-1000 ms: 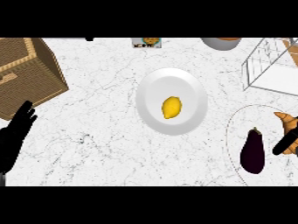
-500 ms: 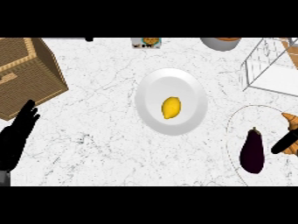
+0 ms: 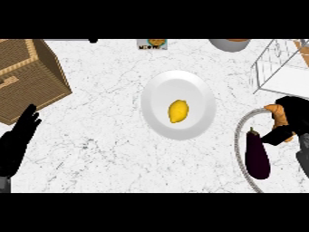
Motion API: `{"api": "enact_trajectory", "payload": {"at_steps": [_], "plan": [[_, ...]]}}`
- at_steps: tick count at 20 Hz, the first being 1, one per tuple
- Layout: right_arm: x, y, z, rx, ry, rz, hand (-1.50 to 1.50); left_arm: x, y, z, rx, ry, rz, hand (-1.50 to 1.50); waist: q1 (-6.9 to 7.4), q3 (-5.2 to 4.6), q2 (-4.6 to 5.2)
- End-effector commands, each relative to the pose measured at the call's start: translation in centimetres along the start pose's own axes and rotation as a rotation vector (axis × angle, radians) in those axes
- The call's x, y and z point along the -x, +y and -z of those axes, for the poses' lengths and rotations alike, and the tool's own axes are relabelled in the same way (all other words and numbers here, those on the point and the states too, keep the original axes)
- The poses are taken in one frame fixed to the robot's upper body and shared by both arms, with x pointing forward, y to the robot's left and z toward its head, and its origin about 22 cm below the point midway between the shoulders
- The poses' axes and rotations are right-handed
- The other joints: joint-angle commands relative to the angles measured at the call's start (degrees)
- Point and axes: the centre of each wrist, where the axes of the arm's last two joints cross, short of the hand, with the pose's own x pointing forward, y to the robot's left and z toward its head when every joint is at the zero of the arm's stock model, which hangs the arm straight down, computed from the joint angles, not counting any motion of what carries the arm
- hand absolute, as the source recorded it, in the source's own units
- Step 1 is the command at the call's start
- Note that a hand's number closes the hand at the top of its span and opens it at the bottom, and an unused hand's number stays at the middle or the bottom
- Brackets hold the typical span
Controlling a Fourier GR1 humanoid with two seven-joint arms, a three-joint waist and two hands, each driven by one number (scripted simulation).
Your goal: Pick the croissant from the placemat and place it in the tiered shelf
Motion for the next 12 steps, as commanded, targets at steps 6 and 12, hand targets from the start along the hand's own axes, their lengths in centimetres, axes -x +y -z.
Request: {"api": "enact_trajectory", "payload": {"at_steps": [6, 12], "plan": [[1.3, -8.0, -3.9, 0.111, -0.489, 0.123, 1.5, 0.2, 1.6, -0.3, -0.027, 0.002, -0.002, 0.0, -1.55, -0.09, -0.07], [4.3, -12.9, -6.7, 0.114, -0.506, 0.376, 1.5, -0.4, 2.4, -0.5, -0.042, 0.008, -0.005, 0.0, -2.11, -0.09, -0.3]]}}
